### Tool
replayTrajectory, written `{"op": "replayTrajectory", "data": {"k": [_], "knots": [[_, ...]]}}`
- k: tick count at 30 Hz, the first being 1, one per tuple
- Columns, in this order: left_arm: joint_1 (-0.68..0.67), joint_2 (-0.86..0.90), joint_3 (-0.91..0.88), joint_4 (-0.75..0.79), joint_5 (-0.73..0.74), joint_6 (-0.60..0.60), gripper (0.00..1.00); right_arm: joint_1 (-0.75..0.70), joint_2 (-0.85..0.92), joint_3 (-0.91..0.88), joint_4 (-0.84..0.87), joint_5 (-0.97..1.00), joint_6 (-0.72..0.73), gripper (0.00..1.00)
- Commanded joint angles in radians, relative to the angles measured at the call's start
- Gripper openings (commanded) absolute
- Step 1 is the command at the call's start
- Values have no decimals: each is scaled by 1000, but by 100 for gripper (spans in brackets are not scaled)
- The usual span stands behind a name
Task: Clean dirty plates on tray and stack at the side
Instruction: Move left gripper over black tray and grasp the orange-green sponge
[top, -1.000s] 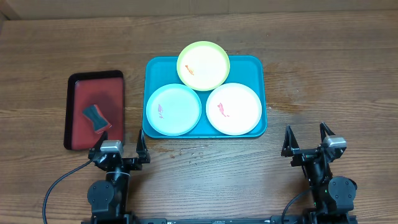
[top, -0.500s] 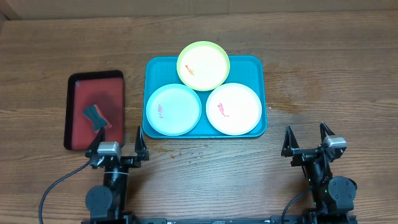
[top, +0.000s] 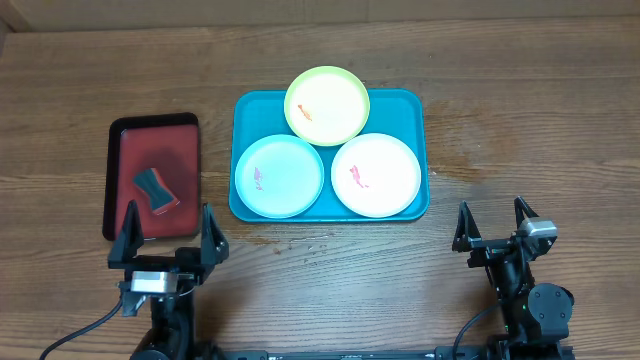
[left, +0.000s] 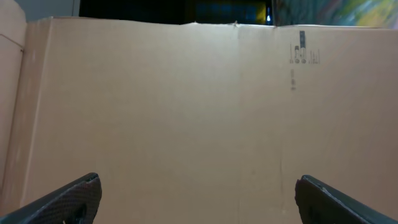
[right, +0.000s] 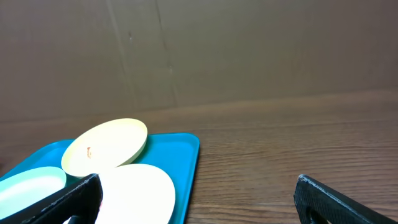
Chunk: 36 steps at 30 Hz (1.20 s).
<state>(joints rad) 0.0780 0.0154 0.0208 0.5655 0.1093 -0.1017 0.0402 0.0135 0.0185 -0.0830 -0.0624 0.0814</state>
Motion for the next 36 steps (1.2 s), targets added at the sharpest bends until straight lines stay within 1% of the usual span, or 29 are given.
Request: {"op": "replayTrajectory", "data": {"k": [1, 4, 6, 10, 14, 18, 21, 23, 26, 29, 32, 36], "knots": [[-6, 20, 94, -25, -39, -2, 100, 5, -11, -10, 3, 9, -3, 100], [-6, 84, 187, -103, -39, 0, 100, 5, -11, -10, 3, 9, -3, 100], [-6, 149, 270, -189, -39, 0, 100, 5, -11, -10, 3, 9, -3, 100], [-6, 325, 495, -472, -39, 5, 100, 5, -11, -10, 3, 9, -3, 100], [-6, 538, 736, -758, -39, 67, 100, 5, -11, -10, 3, 9, -3, 100], [-6, 705, 909, -966, -38, 106, 100, 5, -11, -10, 3, 9, -3, 100], [-6, 793, 979, -1055, -4, 106, 100, 5, -11, -10, 3, 9, -3, 100], [-6, 828, 985, -1076, 11, 106, 100, 5, -11, -10, 3, 9, -3, 100], [-6, 869, 985, -1083, -8, 96, 100, 5, -11, -10, 3, 9, -3, 100], [-2, 910, 1011, -1115, -54, 34, 100, 5, -11, -10, 3, 9, -3, 100], [21, 969, 1104, -1221, -110, 6, 100, 5, -11, -10, 3, 9, -3, 100], [79, 1067, 1285, -1400, -204, -3, 100, 5, -11, -10, 3, 9, -3, 100]]}}
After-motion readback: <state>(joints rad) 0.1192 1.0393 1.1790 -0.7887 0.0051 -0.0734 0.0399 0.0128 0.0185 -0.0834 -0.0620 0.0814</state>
